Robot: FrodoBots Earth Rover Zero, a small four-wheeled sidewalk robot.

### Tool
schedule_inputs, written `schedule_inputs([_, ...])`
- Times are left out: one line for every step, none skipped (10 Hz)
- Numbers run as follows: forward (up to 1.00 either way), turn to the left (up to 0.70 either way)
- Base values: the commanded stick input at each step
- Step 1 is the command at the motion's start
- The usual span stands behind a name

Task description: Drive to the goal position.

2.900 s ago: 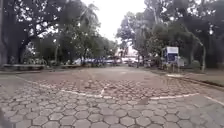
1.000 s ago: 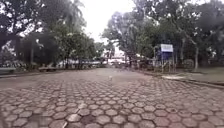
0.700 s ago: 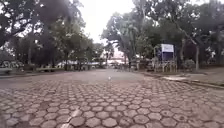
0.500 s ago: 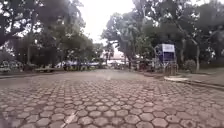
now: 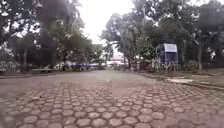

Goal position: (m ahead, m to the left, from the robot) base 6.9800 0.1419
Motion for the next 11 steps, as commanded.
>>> schedule_inputs([0.7, 0.0])
schedule_inputs([0.7, 0.0])
schedule_inputs([0.7, 0.04])
schedule_inputs([0.7, 0.14])
schedule_inputs([0.7, 0.14])
schedule_inputs([0.7, 0.14])
schedule_inputs([0.7, 0.12])
schedule_inputs([0.7, 0.0])
schedule_inputs([0.7, 0.0])
schedule_inputs([0.7, 0.0])
schedule_inputs([0.7, 0.0])
